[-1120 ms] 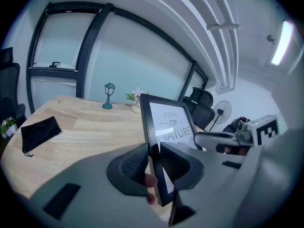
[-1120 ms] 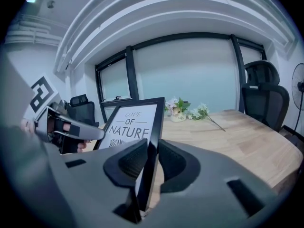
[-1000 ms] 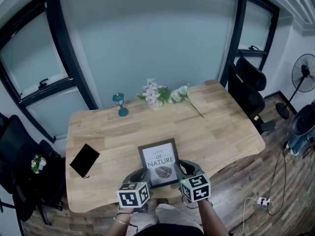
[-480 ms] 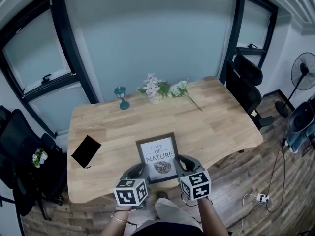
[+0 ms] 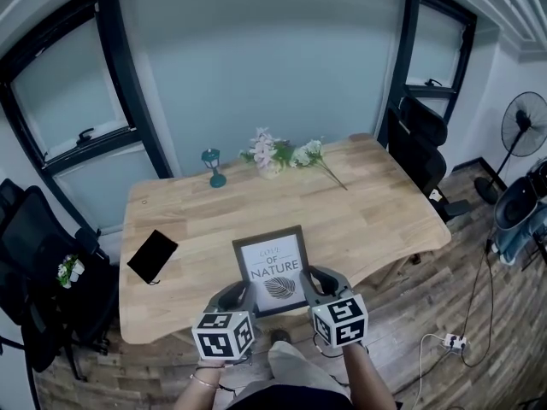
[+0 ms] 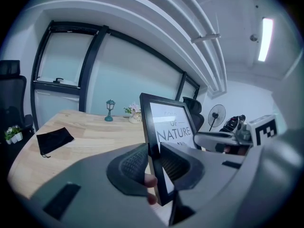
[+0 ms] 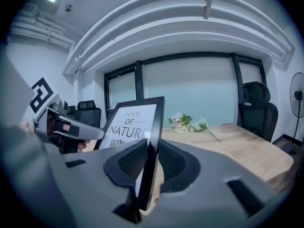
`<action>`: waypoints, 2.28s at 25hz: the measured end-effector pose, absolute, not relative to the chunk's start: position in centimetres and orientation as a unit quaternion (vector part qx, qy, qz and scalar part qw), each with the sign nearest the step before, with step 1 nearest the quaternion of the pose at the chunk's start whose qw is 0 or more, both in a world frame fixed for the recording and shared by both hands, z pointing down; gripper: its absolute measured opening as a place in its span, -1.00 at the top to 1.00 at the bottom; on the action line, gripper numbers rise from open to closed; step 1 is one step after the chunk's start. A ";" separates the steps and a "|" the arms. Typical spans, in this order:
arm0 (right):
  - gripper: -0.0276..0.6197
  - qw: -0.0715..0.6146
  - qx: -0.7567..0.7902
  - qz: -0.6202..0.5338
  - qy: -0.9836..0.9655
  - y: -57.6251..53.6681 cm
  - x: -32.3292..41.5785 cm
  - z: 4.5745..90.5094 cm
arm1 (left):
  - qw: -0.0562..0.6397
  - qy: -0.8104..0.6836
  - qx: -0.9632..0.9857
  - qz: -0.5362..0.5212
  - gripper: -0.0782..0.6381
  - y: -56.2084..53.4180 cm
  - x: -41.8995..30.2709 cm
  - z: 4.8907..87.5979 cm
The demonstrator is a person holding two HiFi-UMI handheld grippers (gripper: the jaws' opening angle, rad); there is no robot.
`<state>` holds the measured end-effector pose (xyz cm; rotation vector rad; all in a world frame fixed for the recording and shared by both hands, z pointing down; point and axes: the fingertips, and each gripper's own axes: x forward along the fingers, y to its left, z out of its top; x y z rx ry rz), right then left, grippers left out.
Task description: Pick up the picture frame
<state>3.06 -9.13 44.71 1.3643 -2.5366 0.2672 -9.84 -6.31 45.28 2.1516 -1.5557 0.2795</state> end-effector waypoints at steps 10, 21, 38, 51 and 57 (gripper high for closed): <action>0.69 0.112 0.472 0.069 -0.872 -5.9 3.1 42.9 | 0.210 -0.569 0.790 0.090 0.58 -3.1 -9.8 43.5; 0.69 0.107 0.472 0.051 -0.874 -2.4 3.1 41.5 | 0.194 -0.571 0.794 0.080 0.58 0.4 -9.8 42.2; 0.69 0.098 0.484 0.022 -0.869 2.6 3.6 39.0 | 0.176 -0.562 0.806 0.062 0.58 4.9 -9.3 39.9; 0.69 0.087 0.485 0.008 -0.870 3.4 3.9 37.8 | 0.165 -0.564 0.807 0.056 0.58 6.0 -9.0 38.5; 0.69 0.080 0.478 0.008 -0.874 3.4 4.5 37.5 | 0.162 -0.569 0.804 0.053 0.58 6.2 -8.4 37.9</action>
